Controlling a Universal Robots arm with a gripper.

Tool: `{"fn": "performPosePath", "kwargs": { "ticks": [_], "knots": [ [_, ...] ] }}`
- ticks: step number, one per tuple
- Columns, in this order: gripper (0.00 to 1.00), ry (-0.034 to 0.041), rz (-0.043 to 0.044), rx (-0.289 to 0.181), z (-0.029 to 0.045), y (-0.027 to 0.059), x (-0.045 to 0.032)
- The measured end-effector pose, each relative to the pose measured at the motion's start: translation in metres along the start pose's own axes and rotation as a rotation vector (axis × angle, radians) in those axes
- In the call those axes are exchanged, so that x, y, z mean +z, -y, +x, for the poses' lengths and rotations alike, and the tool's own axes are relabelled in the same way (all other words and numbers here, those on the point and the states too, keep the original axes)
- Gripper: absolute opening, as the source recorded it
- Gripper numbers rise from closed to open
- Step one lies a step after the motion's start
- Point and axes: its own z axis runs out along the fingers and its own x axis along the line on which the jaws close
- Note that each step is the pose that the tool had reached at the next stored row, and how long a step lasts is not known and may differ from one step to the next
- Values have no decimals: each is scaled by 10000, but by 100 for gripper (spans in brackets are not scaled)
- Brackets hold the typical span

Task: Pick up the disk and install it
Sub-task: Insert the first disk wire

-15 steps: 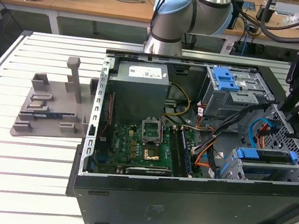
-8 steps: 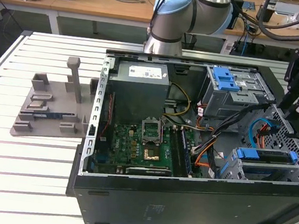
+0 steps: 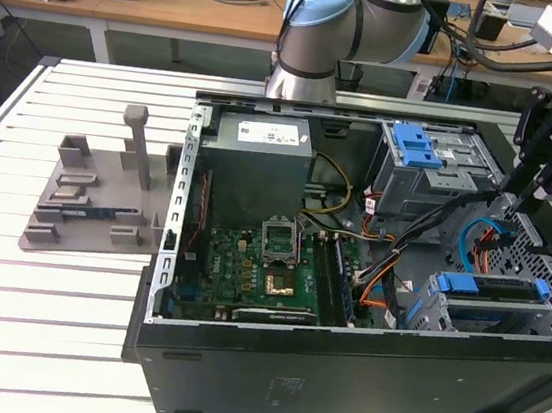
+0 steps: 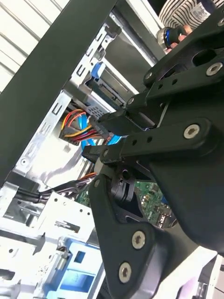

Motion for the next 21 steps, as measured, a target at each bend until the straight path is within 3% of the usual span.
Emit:
{"fn": "performPosePath", "kwargs": {
  "ticks": [2, 3, 5, 11, 18, 19, 21],
  "knots": [
    [36, -64, -2, -5, 18, 3, 29],
    [36, -198, -5, 9, 107, 1, 44],
    [36, -205, -6, 7, 168, 5, 99],
    [36, -209, -5, 10, 173, 14, 218],
    [35, -228, -6, 12, 174, 14, 220],
    [22, -229, -6, 11, 174, 14, 220],
    [17, -230, -6, 12, 174, 14, 220]
  ]
}}
